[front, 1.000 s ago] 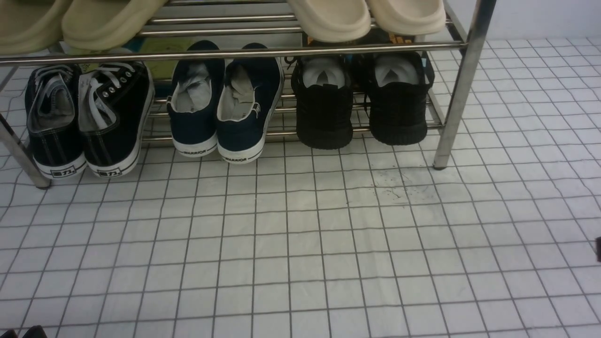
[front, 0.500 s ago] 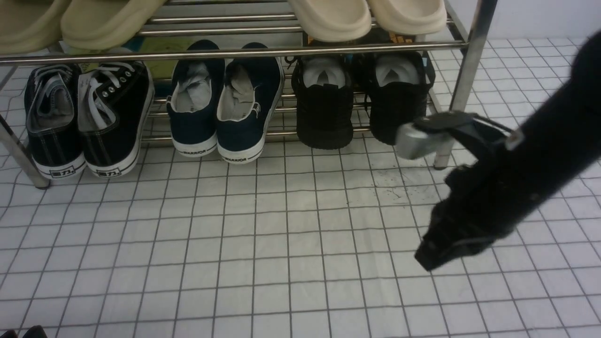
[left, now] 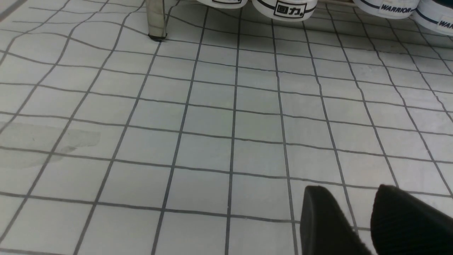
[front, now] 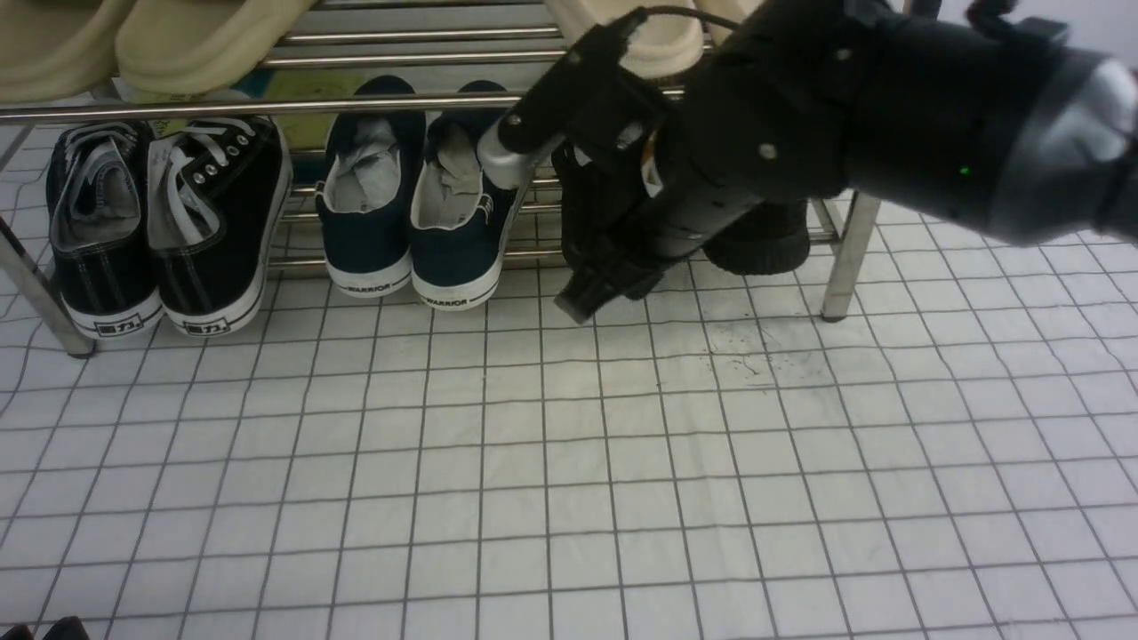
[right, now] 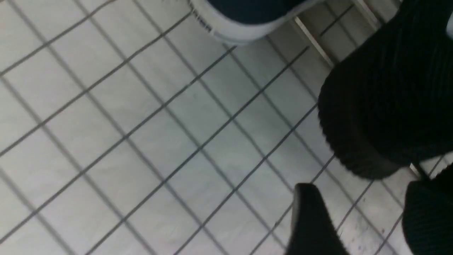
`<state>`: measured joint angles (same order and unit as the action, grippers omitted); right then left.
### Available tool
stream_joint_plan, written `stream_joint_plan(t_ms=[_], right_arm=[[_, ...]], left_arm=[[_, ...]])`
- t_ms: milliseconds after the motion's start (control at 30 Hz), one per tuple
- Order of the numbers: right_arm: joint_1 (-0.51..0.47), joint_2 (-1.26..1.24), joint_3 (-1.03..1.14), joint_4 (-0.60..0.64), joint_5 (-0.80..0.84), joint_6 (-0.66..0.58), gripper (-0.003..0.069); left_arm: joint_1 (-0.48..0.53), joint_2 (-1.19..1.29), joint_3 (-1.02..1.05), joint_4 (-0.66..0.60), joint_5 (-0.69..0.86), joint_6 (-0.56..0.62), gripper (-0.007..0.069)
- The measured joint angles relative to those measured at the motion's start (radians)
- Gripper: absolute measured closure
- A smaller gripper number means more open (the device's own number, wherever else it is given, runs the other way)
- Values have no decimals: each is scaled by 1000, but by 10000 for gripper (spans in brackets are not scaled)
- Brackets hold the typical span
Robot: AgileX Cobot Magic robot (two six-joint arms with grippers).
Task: Take the shoes off the shelf with your hand from the white checkered tablecloth.
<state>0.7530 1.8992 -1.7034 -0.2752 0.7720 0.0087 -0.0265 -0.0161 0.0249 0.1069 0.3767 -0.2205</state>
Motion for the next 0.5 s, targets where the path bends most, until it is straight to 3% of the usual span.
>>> stream_joint_plan(t_ms=[200, 500], right_arm=[[0, 89, -38, -174, -62, 83, 85], [0, 107, -39, -308, -116, 154, 83]], left_arm=[[0, 0, 0, 0, 0, 0, 384], [0, 0, 0, 0, 0, 0, 384]])
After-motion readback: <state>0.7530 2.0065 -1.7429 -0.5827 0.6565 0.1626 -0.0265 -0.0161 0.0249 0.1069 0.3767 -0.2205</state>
